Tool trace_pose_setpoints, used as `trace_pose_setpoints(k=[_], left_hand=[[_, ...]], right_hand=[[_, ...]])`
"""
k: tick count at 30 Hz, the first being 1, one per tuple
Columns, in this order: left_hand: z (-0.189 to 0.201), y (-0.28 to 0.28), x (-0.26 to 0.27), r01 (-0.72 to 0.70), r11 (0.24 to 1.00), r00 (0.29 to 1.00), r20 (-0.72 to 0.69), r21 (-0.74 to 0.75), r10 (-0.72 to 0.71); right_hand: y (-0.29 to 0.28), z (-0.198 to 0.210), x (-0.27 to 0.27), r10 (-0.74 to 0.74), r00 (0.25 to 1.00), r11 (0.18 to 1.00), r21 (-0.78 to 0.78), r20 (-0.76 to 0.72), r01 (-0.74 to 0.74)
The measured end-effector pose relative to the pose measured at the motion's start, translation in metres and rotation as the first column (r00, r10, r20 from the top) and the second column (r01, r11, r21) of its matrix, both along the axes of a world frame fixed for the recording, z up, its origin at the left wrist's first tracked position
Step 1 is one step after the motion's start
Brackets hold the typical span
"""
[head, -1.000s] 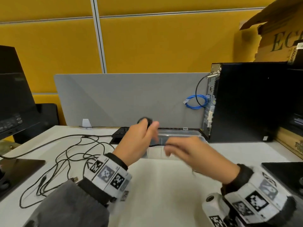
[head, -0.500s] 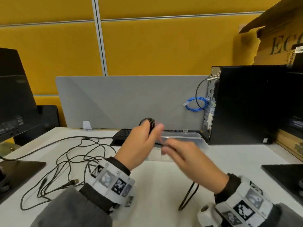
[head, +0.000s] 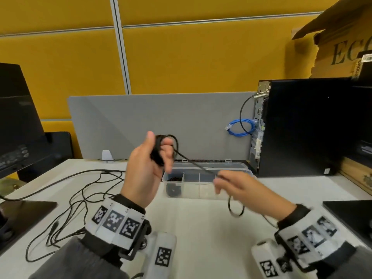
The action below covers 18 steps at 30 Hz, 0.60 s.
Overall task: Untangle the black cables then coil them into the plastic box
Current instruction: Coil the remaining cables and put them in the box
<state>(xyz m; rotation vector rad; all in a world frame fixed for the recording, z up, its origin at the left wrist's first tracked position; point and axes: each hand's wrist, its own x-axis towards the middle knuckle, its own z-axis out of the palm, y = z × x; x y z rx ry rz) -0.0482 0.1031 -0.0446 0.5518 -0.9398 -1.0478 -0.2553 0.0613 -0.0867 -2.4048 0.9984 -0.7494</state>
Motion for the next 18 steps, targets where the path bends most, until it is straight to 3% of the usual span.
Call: trace_pose_setpoints(k=[4,9,11,12,14,15,16,18], left_hand=[[-0.003,-0.006,0.033,-0.21,0.977,0.97,-0.121,0.024,0.211],[-0.009,-0.01,0.057,-0.315,0.945,0.917,-0.231,0.086,0.326],[-0.01,-0.009,0.06,-0.331,0.939,0.905,-0.251,0.094,0.345],[-0.011,-0.008,0.059,-0.33,0.939,0.909,-0.236,0.098,0.344],[-0.012,-0.006,0.055,-0.308,0.944,0.938,-0.128,0.113,0.322],[-0.012,-0.004,0.049,-0.287,0.95,0.954,-0.046,0.123,0.295],[-0.012,-0.001,0.042,-0.259,0.957,0.966,0.037,0.128,0.256],[-0.011,0.005,0.025,-0.177,0.977,0.975,0.16,0.116,0.157]], right_hand=[[-0.018,0.013,-0.049,-0.241,0.97,0.971,-0.005,-0.043,0.241],[-0.04,-0.001,-0.094,-0.457,0.872,0.888,-0.026,-0.175,0.46],[-0.04,-0.007,-0.106,-0.566,0.752,0.813,-0.079,-0.338,0.576],[-0.039,-0.009,-0.108,-0.615,0.649,0.77,-0.164,-0.449,0.616],[-0.033,-0.011,-0.104,-0.685,0.453,0.704,-0.359,-0.57,0.613],[-0.031,-0.01,-0.097,-0.706,0.426,0.688,-0.409,-0.565,0.599],[-0.028,-0.009,-0.087,-0.696,0.473,0.709,-0.412,-0.541,0.572],[-0.016,-0.001,-0.056,-0.571,0.73,0.82,-0.283,-0.375,0.497]])
